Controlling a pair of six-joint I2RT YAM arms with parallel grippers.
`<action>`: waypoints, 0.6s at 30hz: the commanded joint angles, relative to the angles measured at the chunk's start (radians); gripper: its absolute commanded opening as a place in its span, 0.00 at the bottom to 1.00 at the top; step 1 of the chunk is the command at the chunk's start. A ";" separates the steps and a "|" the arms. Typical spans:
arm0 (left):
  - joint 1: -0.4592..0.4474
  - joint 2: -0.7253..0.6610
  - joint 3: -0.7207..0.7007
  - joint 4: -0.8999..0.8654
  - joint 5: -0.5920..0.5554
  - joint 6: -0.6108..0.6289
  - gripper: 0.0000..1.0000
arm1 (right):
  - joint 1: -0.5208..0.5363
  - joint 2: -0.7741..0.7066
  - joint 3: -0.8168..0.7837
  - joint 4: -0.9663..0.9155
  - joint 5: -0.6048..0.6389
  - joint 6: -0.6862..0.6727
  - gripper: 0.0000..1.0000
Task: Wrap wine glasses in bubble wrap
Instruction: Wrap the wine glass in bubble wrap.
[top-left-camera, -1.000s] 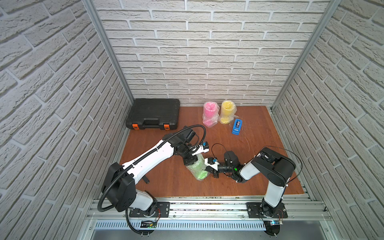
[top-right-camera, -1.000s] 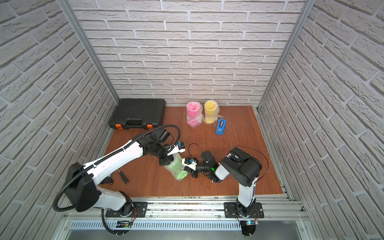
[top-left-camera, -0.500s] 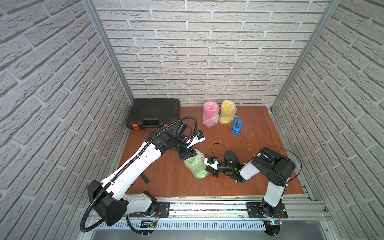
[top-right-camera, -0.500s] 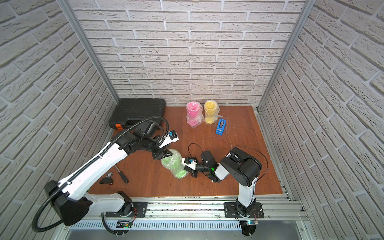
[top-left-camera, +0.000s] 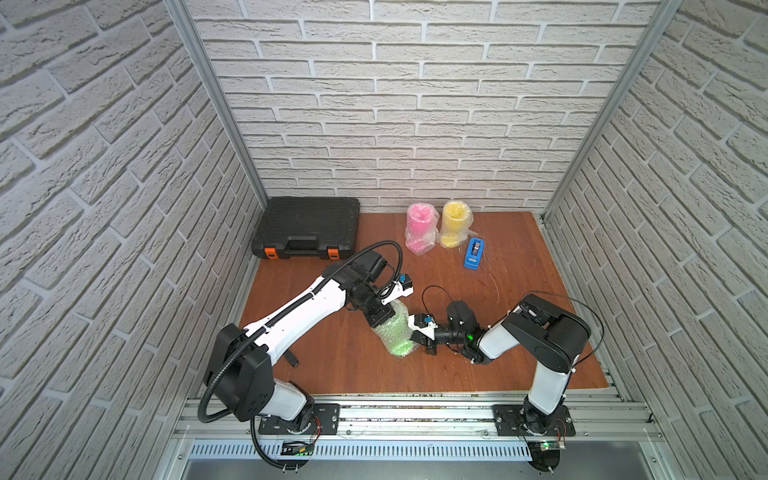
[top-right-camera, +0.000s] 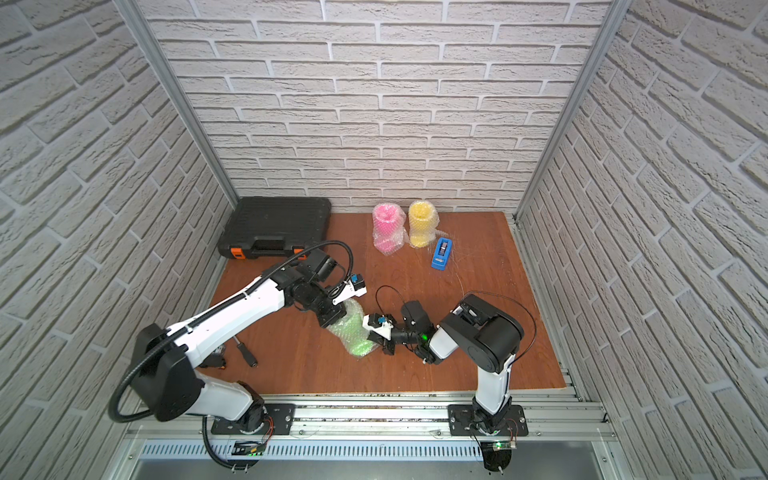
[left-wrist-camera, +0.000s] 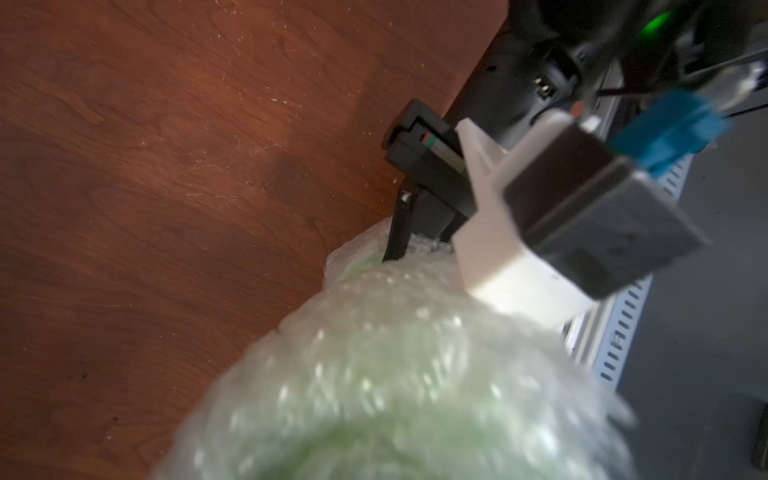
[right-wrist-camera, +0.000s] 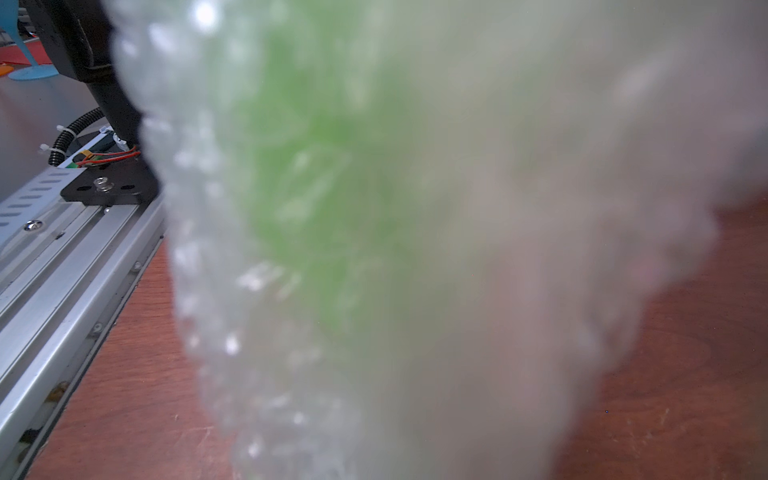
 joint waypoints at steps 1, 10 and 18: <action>-0.020 0.085 -0.051 0.053 -0.028 -0.027 0.02 | -0.005 0.015 0.011 0.003 -0.008 0.013 0.03; -0.104 0.168 -0.001 0.023 -0.126 -0.041 0.08 | -0.008 0.017 0.009 0.009 -0.005 0.020 0.03; -0.070 -0.031 0.218 -0.155 -0.276 -0.055 0.39 | -0.009 0.019 0.005 0.022 -0.005 0.025 0.03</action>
